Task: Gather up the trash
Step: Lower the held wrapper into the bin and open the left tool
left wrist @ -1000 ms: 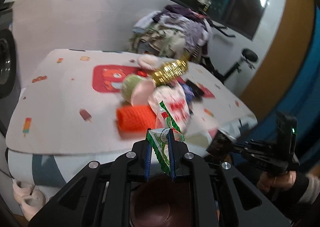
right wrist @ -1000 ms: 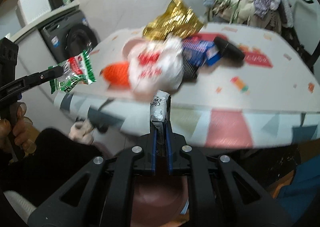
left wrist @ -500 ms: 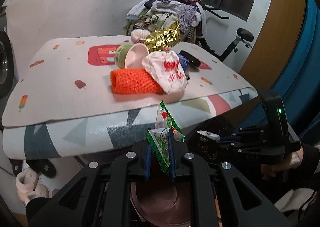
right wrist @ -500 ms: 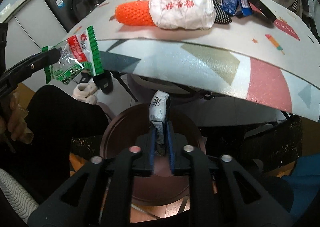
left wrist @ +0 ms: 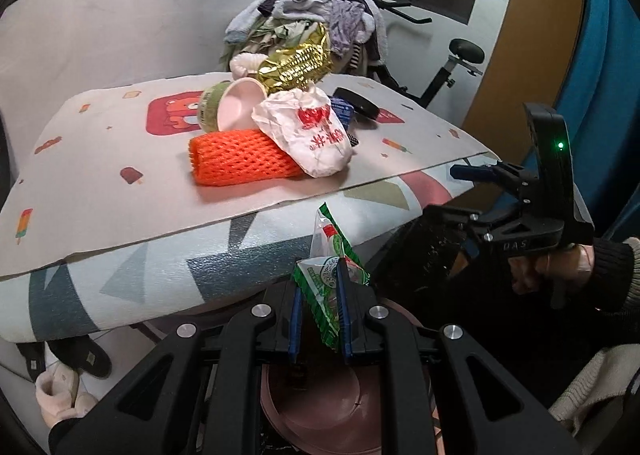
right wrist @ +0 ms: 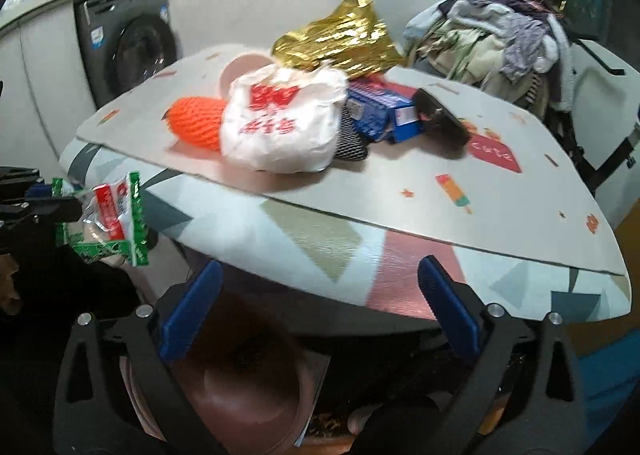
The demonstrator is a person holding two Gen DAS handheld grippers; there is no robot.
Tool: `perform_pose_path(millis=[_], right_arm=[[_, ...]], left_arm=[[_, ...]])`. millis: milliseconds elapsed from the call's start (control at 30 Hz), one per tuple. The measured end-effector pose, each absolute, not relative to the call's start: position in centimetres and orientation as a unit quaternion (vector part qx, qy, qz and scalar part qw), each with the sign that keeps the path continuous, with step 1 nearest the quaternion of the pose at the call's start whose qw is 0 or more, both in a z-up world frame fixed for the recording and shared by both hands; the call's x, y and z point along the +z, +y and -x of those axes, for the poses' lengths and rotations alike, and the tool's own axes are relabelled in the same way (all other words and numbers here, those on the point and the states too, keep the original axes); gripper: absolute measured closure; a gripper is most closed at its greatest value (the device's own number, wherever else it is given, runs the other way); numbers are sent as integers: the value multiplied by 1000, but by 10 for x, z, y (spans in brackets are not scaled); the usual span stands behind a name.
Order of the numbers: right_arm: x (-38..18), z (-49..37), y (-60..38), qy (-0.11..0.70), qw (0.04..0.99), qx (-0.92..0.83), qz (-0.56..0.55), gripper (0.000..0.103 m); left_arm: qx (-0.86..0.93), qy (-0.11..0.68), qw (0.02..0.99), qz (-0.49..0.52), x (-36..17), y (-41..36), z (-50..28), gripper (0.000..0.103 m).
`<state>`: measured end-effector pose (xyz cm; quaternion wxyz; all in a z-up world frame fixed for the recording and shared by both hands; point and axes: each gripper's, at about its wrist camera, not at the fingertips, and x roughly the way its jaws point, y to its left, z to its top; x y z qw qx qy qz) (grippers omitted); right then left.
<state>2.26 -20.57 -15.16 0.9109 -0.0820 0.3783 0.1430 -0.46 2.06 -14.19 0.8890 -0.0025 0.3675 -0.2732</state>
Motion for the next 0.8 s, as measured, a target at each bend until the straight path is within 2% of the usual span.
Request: perform_pose_path(millis=[800], right_arm=[[-154, -25, -206, 370, 916, 146, 50, 6]], left_arm=[[-279, 412, 867, -36, -168, 1, 1, 87]])
